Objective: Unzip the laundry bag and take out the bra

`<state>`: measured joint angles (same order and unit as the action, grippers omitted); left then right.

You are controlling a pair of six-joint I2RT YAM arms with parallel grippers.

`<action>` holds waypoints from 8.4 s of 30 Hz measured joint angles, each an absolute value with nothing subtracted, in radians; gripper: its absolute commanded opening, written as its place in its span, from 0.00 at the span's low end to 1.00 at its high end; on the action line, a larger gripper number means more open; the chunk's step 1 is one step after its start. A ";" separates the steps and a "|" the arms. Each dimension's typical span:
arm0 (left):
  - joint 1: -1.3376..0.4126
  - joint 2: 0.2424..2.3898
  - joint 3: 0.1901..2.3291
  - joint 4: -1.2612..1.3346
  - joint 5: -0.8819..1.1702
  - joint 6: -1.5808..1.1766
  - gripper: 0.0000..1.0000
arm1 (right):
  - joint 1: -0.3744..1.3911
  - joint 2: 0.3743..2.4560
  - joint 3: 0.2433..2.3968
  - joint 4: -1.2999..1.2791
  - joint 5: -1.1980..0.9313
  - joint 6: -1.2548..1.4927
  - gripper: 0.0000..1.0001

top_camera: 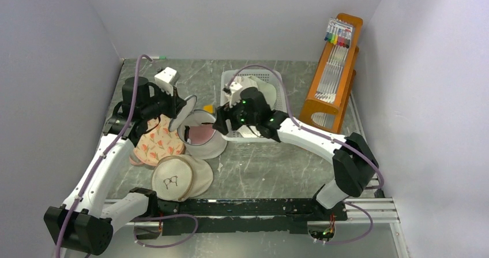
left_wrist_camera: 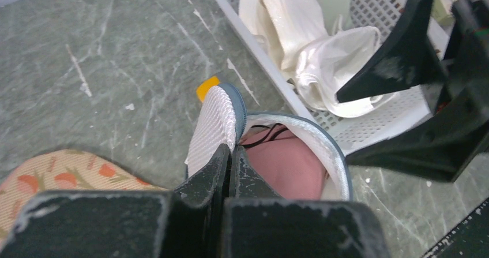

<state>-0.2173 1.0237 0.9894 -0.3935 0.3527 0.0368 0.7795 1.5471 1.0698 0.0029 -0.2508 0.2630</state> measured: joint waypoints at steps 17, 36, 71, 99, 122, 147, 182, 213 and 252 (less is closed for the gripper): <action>-0.201 1.166 1.183 -0.433 0.034 -0.030 0.74 | 0.941 1.588 1.015 -0.089 0.121 0.250 0.74; -0.192 0.979 0.811 -0.393 0.159 -0.111 0.85 | 0.945 1.445 0.947 0.046 0.088 0.242 0.74; -0.258 1.119 0.805 -0.443 0.196 -0.107 0.07 | 0.994 1.446 0.988 0.054 0.069 0.239 0.74; -0.295 0.959 0.723 -0.337 0.305 -0.078 0.07 | 1.201 1.651 1.044 0.003 0.204 0.218 0.43; -0.324 0.931 0.703 -0.300 0.337 -0.033 0.07 | 1.090 1.657 1.023 0.329 0.257 0.363 0.46; -0.353 0.931 0.703 -0.299 0.333 -0.023 0.07 | 1.090 1.872 0.945 0.743 0.294 0.588 0.47; -0.405 0.935 0.704 -0.292 0.248 -0.016 0.07 | 1.090 1.770 1.087 0.331 0.209 0.502 0.36; -0.416 0.944 0.704 -0.304 0.249 -0.015 0.07 | 1.138 1.719 0.932 0.426 0.407 0.428 0.00; -0.416 0.976 0.704 -0.312 0.248 -0.016 0.07 | 1.036 1.197 0.883 0.392 0.284 0.482 0.00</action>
<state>-0.4164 0.9760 0.7036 -0.3122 0.2478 -0.0162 1.0363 1.1969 0.8825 0.3923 0.2840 0.4820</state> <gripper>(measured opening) 0.072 0.022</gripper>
